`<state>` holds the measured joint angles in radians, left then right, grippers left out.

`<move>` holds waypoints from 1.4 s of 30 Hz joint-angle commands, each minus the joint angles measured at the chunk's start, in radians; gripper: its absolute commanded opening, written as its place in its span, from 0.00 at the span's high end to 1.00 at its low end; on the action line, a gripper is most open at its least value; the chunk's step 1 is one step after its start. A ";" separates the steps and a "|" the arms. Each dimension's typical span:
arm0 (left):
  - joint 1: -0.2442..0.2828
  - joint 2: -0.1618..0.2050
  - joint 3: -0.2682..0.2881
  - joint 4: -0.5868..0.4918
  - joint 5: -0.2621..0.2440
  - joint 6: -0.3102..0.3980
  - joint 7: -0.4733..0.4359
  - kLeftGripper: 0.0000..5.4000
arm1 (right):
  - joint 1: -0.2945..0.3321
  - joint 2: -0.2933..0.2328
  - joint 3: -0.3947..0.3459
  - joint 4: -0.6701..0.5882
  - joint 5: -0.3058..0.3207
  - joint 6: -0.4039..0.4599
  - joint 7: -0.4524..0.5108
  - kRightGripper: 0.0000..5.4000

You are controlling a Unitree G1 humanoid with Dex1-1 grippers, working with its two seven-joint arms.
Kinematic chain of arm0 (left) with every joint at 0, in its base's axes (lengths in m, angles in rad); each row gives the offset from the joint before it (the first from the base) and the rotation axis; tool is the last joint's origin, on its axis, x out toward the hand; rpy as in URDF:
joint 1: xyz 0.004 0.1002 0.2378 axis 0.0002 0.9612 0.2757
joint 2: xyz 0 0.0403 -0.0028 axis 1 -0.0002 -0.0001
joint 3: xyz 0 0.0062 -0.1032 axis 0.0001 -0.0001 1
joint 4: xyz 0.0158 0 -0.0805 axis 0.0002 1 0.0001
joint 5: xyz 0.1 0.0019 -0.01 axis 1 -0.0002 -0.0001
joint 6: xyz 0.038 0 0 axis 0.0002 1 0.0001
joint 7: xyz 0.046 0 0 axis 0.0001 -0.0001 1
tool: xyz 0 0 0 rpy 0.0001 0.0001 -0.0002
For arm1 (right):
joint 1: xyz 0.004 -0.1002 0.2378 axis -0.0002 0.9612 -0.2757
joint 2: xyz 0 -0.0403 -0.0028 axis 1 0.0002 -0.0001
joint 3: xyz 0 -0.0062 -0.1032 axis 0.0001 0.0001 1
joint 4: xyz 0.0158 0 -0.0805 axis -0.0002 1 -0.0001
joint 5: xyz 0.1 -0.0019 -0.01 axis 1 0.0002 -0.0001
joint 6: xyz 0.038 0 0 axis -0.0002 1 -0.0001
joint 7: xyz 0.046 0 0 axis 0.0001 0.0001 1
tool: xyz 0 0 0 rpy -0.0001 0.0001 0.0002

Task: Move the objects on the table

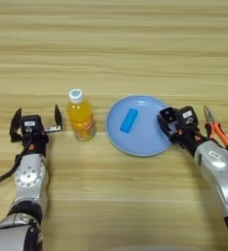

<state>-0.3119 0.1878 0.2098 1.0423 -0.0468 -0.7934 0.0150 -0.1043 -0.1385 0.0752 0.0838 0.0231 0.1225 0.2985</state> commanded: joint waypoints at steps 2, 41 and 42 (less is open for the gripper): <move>-0.002 0.003 0.002 0.003 0.000 -0.003 -0.002 0.00 | 0.023 -0.020 -0.054 -0.025 0.017 0.011 -0.028 0.54; -0.019 0.009 0.008 0.012 -0.001 -0.002 -0.005 0.00 | -0.007 -0.012 -0.068 0.206 0.001 -0.060 -0.069 0.49; -0.019 0.009 0.008 0.012 -0.001 -0.002 -0.005 0.00 | -0.007 -0.013 -0.067 0.204 0.000 -0.060 -0.070 0.47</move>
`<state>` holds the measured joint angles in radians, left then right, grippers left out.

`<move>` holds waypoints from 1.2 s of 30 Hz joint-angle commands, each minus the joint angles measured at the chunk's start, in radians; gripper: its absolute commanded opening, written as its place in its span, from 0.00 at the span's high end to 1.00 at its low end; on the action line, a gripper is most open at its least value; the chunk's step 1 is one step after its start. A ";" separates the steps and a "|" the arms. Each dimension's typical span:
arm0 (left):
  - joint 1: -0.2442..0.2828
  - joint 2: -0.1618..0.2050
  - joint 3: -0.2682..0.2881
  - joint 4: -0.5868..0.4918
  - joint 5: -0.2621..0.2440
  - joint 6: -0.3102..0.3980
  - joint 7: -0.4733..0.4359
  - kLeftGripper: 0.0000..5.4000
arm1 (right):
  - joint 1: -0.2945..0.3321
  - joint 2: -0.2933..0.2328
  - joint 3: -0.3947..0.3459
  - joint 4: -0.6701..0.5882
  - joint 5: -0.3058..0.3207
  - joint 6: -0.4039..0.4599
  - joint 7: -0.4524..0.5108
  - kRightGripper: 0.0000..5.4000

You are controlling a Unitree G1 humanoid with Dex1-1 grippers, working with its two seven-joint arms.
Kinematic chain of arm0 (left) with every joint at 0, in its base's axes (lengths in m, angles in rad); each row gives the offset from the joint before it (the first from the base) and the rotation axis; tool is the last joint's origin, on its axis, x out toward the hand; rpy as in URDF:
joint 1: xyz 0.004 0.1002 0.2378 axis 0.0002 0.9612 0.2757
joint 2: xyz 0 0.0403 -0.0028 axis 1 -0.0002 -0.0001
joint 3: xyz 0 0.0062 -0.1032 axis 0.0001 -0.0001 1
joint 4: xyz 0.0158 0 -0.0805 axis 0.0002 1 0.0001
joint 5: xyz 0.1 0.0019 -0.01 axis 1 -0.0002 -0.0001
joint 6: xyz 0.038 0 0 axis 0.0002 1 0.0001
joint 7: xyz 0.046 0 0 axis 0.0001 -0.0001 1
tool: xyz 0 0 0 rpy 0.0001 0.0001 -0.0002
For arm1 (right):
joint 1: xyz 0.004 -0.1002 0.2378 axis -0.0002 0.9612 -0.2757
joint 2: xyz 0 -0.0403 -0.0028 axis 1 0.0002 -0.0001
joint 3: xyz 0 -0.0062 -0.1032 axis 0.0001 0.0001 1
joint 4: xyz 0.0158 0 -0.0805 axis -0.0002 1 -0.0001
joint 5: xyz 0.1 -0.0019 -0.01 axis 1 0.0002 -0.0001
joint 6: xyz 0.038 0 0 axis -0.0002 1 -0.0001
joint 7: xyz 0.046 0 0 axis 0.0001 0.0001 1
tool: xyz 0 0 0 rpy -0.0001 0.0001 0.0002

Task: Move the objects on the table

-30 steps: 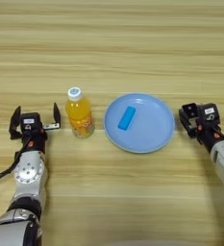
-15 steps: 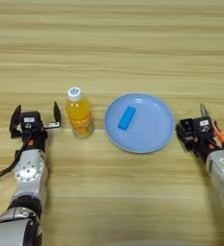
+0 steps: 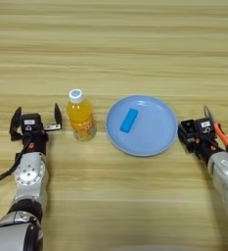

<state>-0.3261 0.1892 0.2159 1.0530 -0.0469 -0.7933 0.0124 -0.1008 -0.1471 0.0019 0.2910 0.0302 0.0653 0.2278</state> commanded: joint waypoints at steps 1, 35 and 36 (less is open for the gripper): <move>-0.005 0.008 0.002 0.001 -0.001 -0.002 -0.003 0.00 | -0.010 -0.004 0.006 -0.004 -0.008 -0.003 -0.001 0.46; 0.001 0.002 0.001 -0.026 0.000 -0.016 0.000 0.00 | 0.039 -0.023 -0.062 -0.175 -0.043 -0.007 -0.108 0.00; 0.002 0.003 0.002 -0.031 0.001 -0.018 0.002 0.00 | 0.036 -0.018 -0.070 -0.166 -0.037 -0.020 -0.113 0.00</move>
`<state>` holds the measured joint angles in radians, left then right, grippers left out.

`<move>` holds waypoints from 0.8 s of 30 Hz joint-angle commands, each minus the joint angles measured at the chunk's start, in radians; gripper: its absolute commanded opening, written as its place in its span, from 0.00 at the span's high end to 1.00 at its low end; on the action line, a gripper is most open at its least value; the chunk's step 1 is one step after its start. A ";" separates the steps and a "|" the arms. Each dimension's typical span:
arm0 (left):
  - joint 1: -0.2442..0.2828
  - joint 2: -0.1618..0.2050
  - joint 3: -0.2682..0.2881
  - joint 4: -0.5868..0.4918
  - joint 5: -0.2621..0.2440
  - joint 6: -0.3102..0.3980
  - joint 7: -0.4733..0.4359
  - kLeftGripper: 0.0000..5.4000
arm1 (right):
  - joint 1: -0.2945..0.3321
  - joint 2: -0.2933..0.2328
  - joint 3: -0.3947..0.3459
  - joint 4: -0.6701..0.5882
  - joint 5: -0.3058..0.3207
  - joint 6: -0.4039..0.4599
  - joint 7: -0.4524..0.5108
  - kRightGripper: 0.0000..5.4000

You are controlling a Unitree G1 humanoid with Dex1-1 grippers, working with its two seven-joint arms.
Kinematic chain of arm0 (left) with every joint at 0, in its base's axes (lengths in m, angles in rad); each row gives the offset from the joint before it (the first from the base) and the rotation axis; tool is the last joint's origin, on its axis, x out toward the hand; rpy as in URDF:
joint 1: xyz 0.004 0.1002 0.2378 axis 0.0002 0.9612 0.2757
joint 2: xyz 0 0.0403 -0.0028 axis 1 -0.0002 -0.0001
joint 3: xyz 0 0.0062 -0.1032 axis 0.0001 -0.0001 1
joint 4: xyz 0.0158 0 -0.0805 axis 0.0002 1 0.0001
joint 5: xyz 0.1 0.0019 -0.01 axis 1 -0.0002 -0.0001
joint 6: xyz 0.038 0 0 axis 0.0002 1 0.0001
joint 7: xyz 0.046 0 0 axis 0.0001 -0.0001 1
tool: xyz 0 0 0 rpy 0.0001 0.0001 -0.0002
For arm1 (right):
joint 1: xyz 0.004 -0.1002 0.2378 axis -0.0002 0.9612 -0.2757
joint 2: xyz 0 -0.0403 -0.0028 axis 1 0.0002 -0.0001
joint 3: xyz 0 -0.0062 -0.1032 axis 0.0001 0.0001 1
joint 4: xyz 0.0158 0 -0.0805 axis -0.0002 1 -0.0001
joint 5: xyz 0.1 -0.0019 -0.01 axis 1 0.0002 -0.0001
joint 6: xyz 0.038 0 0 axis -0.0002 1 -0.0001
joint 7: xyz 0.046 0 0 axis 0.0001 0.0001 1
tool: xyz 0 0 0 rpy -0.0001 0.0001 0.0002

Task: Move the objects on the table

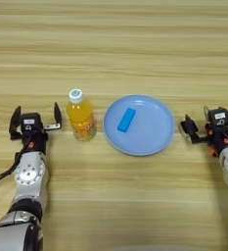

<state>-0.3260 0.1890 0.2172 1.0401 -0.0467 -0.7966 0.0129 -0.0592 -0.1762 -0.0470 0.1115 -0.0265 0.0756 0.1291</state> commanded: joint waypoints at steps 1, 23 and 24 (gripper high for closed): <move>0.002 0.004 0.001 -0.023 0.001 -0.018 0.003 0.00 | -0.009 0.015 -0.028 0.023 0.028 -0.047 -0.017 0.00; 0.054 0.001 0.024 -0.224 -0.020 -0.039 0.015 0.00 | -0.052 0.034 -0.108 0.205 0.066 -0.239 -0.079 0.00; 0.058 0.000 0.026 -0.245 -0.020 -0.038 0.018 0.00 | -0.054 0.034 -0.107 0.208 0.066 -0.240 -0.079 0.00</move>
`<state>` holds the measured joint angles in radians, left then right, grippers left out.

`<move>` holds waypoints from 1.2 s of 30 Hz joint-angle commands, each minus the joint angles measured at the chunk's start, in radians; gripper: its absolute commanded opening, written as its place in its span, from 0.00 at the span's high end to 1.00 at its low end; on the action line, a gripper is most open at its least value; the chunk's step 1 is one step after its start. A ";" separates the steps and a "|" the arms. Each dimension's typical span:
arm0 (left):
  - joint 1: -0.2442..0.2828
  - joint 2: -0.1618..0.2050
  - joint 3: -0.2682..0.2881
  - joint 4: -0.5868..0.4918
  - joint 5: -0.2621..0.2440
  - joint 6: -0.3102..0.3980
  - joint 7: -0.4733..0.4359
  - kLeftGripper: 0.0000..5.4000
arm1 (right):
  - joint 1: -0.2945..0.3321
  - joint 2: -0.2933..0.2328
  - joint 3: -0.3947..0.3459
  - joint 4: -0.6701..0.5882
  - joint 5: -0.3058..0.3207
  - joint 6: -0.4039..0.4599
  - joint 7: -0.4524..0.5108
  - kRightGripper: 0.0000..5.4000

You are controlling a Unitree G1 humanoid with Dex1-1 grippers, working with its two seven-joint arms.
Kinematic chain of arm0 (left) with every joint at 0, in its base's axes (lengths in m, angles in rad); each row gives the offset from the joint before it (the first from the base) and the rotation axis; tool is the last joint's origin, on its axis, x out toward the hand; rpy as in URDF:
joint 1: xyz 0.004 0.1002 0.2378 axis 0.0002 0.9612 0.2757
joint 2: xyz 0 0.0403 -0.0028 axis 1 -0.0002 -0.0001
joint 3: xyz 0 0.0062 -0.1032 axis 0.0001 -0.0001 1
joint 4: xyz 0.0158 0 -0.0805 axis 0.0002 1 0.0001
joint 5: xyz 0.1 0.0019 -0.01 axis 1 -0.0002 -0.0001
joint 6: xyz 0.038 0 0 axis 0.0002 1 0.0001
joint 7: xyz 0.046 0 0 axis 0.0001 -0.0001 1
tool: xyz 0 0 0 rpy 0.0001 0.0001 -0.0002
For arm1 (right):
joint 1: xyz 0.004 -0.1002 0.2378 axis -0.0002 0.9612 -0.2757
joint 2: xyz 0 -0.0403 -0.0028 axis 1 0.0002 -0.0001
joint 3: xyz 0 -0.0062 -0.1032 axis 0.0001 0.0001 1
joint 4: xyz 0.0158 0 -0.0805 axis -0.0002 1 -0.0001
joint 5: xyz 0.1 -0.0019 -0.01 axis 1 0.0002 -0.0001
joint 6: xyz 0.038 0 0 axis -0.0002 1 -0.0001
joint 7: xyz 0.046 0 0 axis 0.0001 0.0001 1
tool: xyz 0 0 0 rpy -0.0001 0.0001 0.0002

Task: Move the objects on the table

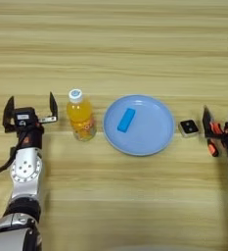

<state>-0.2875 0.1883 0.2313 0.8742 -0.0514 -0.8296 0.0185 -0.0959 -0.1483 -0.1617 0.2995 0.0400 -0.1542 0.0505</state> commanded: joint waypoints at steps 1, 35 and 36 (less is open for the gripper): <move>0.025 0.001 0.015 -0.102 -0.015 -0.004 0.016 0.00 | -0.018 0.006 0.009 0.023 -0.001 -0.012 -0.001 0.00; 0.170 -0.046 -0.140 -0.641 -0.116 0.310 -0.259 0.00 | -0.024 0.018 0.017 0.045 -0.002 -0.016 -0.013 0.00; 0.169 -0.045 -0.136 -0.642 -0.119 0.310 -0.258 0.00 | -0.024 0.019 0.018 0.047 -0.002 -0.017 -0.012 0.00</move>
<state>-0.1239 0.1394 0.0798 0.2366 -0.1651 -0.5332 -0.2436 -0.1097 -0.1342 -0.1460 0.3371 0.0374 -0.1703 0.0456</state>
